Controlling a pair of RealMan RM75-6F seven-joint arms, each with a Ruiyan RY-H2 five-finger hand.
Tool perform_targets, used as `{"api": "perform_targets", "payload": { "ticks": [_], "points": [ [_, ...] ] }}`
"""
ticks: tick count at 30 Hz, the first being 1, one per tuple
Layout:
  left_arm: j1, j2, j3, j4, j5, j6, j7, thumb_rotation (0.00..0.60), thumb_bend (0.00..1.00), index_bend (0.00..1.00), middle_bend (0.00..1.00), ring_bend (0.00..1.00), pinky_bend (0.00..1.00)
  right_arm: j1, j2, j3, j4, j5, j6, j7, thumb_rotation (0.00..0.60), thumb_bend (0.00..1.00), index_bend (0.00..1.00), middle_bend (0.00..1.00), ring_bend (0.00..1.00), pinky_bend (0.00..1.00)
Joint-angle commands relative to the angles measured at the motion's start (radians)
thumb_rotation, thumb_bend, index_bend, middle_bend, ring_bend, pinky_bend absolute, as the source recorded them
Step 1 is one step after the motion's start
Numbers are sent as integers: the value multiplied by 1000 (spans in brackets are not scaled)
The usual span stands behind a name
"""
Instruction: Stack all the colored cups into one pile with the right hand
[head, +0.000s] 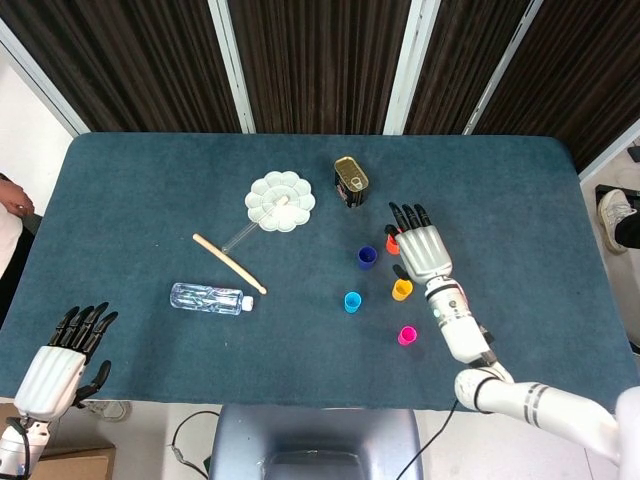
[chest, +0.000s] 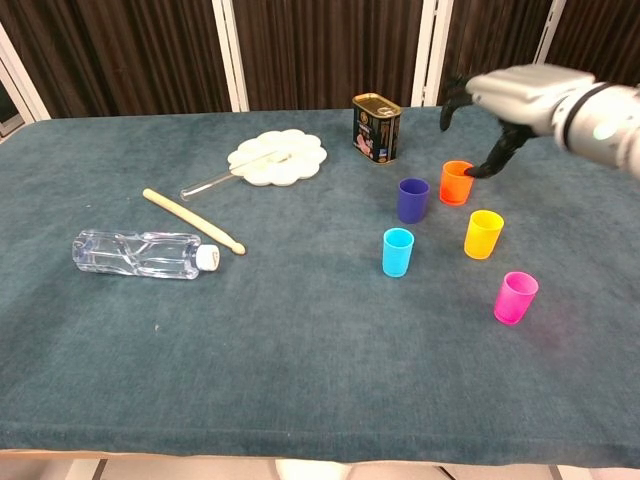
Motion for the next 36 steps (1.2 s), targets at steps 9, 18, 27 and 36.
{"api": "perform_targets", "payload": {
  "ticks": [9, 18, 27, 36],
  "points": [
    [-3, -1, -1, 2, -7, -11, 3, 600, 457, 0, 0, 0, 69, 127, -173, -17, 223, 123, -53, -9, 600, 381, 388, 0, 0, 0],
    [-5, -1, -3, 3, -12, -14, 4, 600, 459, 0, 0, 0, 68, 160, -221, -38, 298, 149, -70, 9, 600, 455, 467, 0, 0, 0],
    [-3, 2, -3, 3, -9, -7, -5, 600, 459, 0, 0, 0, 68, 176, -245, -39, 318, 158, -43, 19, 600, 490, 580, 1, 0, 0],
    [-1, 4, 3, 3, 3, 0, -7, 600, 461, 0, 0, 0, 69, 110, -135, -10, 201, 60, 101, 142, 600, 495, 602, 13, 0, 0]
  ]
}}
